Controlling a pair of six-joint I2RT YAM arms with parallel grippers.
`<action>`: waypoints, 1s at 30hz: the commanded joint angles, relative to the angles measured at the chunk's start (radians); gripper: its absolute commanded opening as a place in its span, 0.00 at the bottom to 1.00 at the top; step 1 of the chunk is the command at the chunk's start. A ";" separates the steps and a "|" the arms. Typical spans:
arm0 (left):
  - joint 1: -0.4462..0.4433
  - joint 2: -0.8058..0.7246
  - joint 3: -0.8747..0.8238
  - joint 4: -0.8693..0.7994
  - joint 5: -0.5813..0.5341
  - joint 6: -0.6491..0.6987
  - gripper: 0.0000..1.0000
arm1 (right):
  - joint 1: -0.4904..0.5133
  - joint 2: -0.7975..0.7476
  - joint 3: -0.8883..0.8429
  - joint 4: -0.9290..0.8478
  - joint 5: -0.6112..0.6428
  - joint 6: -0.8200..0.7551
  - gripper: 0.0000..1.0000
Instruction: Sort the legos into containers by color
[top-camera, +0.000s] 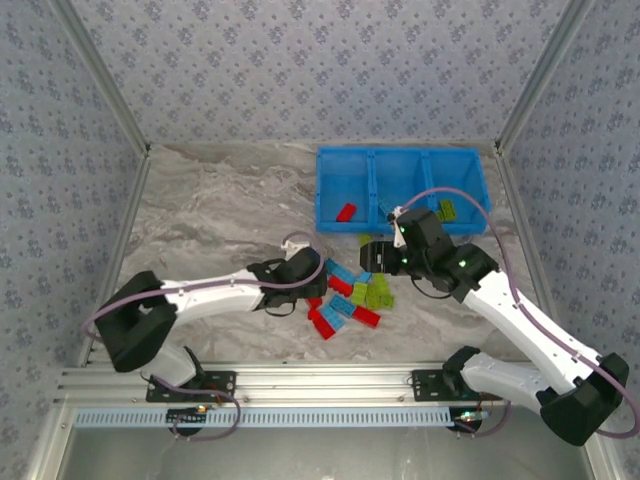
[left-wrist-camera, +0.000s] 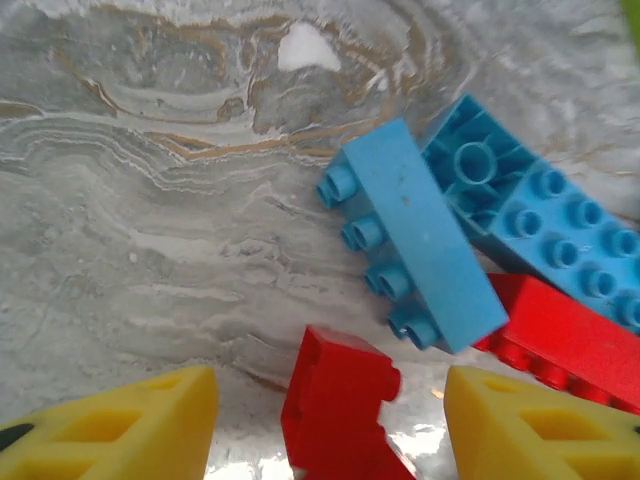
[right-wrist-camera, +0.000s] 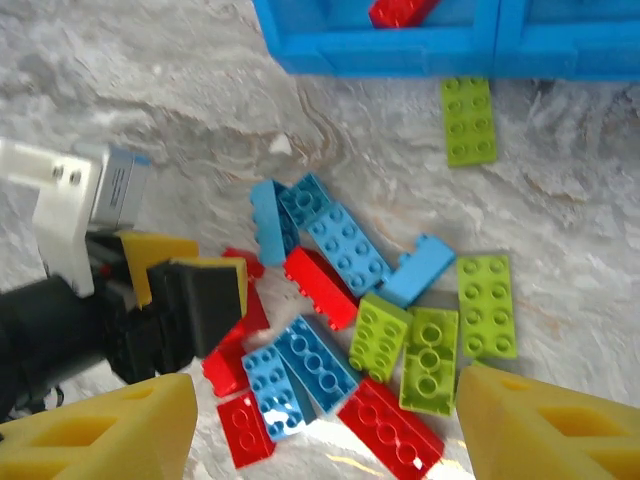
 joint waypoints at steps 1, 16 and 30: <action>0.014 0.043 0.029 0.016 0.033 0.032 0.53 | 0.047 0.013 0.041 -0.076 0.068 0.026 0.72; 0.016 -0.054 0.052 -0.051 -0.009 0.064 0.15 | 0.096 0.067 0.095 -0.048 0.006 0.008 0.73; 0.122 0.265 0.631 0.072 -0.059 0.354 0.14 | 0.113 -0.149 0.037 -0.052 0.231 0.106 0.76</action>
